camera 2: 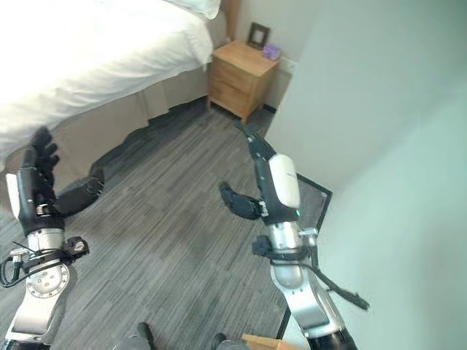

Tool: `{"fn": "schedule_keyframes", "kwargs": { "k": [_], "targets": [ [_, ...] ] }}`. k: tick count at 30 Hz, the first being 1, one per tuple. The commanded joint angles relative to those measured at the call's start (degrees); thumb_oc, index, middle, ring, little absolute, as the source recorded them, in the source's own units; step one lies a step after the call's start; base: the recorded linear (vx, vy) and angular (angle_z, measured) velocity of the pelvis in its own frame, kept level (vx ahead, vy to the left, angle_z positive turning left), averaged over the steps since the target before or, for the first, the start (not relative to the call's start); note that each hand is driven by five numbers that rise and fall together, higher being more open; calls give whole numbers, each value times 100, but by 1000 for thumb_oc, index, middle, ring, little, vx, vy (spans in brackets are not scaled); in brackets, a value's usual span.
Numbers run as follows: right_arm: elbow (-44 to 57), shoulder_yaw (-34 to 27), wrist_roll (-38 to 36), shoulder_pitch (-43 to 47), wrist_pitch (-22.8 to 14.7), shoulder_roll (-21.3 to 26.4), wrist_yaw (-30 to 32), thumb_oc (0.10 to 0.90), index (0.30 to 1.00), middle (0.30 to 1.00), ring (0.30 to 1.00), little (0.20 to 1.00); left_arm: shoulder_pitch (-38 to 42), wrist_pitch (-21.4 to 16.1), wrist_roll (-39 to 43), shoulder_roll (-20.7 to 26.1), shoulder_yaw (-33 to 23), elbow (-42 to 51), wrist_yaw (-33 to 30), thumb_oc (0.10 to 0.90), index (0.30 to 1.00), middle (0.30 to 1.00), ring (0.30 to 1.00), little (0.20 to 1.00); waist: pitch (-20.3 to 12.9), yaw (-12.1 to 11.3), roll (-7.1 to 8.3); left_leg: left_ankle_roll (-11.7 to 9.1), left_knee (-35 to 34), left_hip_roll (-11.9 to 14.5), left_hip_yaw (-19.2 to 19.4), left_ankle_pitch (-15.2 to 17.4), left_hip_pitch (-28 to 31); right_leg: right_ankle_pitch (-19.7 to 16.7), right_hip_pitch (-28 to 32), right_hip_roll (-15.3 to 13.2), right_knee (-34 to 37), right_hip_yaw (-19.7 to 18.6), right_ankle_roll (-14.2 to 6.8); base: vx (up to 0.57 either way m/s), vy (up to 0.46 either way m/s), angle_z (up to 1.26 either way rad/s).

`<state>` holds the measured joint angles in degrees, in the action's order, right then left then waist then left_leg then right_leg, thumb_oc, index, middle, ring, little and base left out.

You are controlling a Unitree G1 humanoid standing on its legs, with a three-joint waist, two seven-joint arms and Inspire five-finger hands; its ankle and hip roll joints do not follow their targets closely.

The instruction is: Pick up bed clothes into laundry basket.

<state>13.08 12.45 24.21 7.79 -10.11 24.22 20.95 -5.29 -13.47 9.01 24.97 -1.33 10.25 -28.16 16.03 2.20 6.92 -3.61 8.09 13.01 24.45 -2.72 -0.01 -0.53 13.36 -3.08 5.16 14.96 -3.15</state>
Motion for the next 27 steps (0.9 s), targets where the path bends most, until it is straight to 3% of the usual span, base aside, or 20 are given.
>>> {"fn": "schedule_keyframes", "kwargs": {
  "k": [1, 2, 3, 4, 5, 6, 7, 8, 10, 11, 12, 13, 15, 18, 22, 24, 27],
  "targets": [
    [323, -323, -156, 387, -344, 172, 300, 800, 900, 900, 900, 900, 246, -606, -145, 118, 82, 660, 139, 800, 900, 900, 900, 900, -103, 300, -226, -535, -508, 760, 788, -104, -387, 1276, 267, 47, -16, -127, 50, -312, -19, 0],
    [291, -302, -218, 470, -346, 191, 329, 800, 900, 900, 900, 900, 251, -631, -29, 123, 122, 613, 153, 800, 900, 900, 900, 900, 18, 420, -240, -579, -410, 1126, 1371, -206, -442, 1138, 162, -54, -16, 163, 56, -223, -16, 29],
    [268, -289, -222, 504, -353, 194, 340, 800, 900, 900, 900, 900, 268, -638, -19, 125, 109, 599, 155, 800, 900, 900, 900, 900, 34, 433, -247, -587, -371, 1152, 1361, -193, -461, 1138, 162, -40, -16, 167, 62, -477, -58, 75],
    [159, -192, -354, 549, -291, 230, 328, 800, 900, 900, 900, 900, 310, -679, 97, 171, 100, 601, 145, 800, 900, 900, 900, 900, 70, 755, -234, -474, -93, 1504, 2329, 201, -27, 1058, 52, -197, -16, 676, 69, -339, -77, 83],
    [199, -174, -396, 594, -262, 253, 339, 800, 900, 900, 900, 900, 259, -684, 130, 234, 91, 642, 157, 800, 900, 900, 900, 900, 84, 769, -270, -467, 282, 1536, 2505, 248, 76, 1012, 2, -244, -16, 790, 131, -416, -132, 103],
    [227, -157, -430, 619, -236, 269, 333, 800, 900, 900, 900, 900, 234, -702, 132, 289, 59, 691, 153, 800, 900, 900, 900, 900, 122, 708, -255, -520, 954, 1558, 2406, 445, 80, 931, 12, -322, -16, 872, 212, -156, -80, 70],
    [231, -163, -435, 619, -231, 261, 330, 800, 900, 900, 900, 900, 231, -701, 133, 301, 59, 699, 152, 800, 900, 900, 900, 900, 144, 714, -257, -538, 1131, 1632, 2355, 543, 33, 950, 41, -312, -16, 885, 205, -159, -58, 77],
    [291, -195, -468, 577, -243, 255, 317, 800, 900, 900, 900, 900, 241, -719, 197, 291, 100, 654, 136, 800, 900, 900, 900, 900, 74, 680, -266, -594, 1798, 1754, 1910, 851, 75, 888, 101, -385, -16, 1111, 306, -142, 36, 46],
    [301, -222, -446, 506, -261, 290, 297, 800, 900, 900, 900, 900, 266, -706, 271, 306, 102, 597, 83, 800, 900, 900, 900, 900, -126, 819, -357, -530, 1555, 1996, 1733, 1075, 640, 808, 74, -461, -16, 1554, 298, -138, 101, 94],
    [299, -213, -444, 490, -265, 296, 298, 800, 900, 900, 900, 900, 250, -705, 274, 300, 107, 596, 79, 800, 900, 900, 900, 900, -122, 846, -359, -536, 1488, 1972, 1722, 1051, 680, 809, 112, -457, -16, 1583, 290, -60, 221, 137],
    [282, -186, -396, 460, -249, 288, 256, 800, 900, 900, 900, 900, 185, -677, 296, 324, 57, 535, 96, 800, 900, 900, 900, 900, -355, 859, -457, -577, 844, 1921, 1591, 986, 1228, 728, 113, -503, -16, 1779, 268, -79, 264, 143],
    [291, -181, -348, 434, -237, 293, 247, 800, 900, 900, 900, 900, 130, -630, 279, 365, -22, 491, 69, 800, 900, 900, 900, 900, -421, 767, -496, -674, 468, 1844, 1464, 901, 1350, 673, 131, -552, -16, 1878, 238, -106, 369, 156],
    [299, -122, -224, 253, -229, 239, 209, 800, 900, 900, 900, 900, 217, -370, -161, 461, 69, 433, 39, 800, 900, 900, 900, 900, -509, 825, -495, -754, -394, 1470, 1249, 795, 1554, 443, 90, -680, -23, 2076, 125, -122, 367, 110],
    [89, -66, -100, 255, -257, 139, 380, 800, 900, 900, 900, 900, 207, -475, -56, 381, -45, 765, 85, 800, 900, 900, 900, 900, -480, 797, -381, -711, -1210, 1117, 1053, 554, 1629, 112, -51, -1012, -224, 2366, -25, -115, 311, 113],
    [43, -80, -136, 146, -146, 11, 246, 800, 900, 900, 900, 900, 289, -414, 0, 377, 74, 754, 158, 800, 900, 900, 900, 900, -290, 1042, -182, -527, -1309, 634, 1054, 901, 1545, -90, -672, -1594, -880, 1875, -415, -145, 343, 89],
    [95, -50, -129, 81, -136, -64, 225, 800, 900, 900, 900, 900, 307, -347, -73, 388, 160, 671, 157, 800, 900, 900, 900, 900, -250, 1092, -93, -444, -1309, 496, 1095, 867, 1387, 7, -935, -1513, -1143, 1629, -435, -153, 274, 58],
    [145, 115, -149, 68, -216, -218, 200, 800, 900, 900, 900, 900, 177, -295, -209, 457, 260, 705, 242, 800, 900, 900, 900, 900, -259, 957, -175, -321, -1309, 243, 724, 803, 1132, 521, -916, -764, -1291, 1415, -280, -62, 255, 119]
  ]
}}
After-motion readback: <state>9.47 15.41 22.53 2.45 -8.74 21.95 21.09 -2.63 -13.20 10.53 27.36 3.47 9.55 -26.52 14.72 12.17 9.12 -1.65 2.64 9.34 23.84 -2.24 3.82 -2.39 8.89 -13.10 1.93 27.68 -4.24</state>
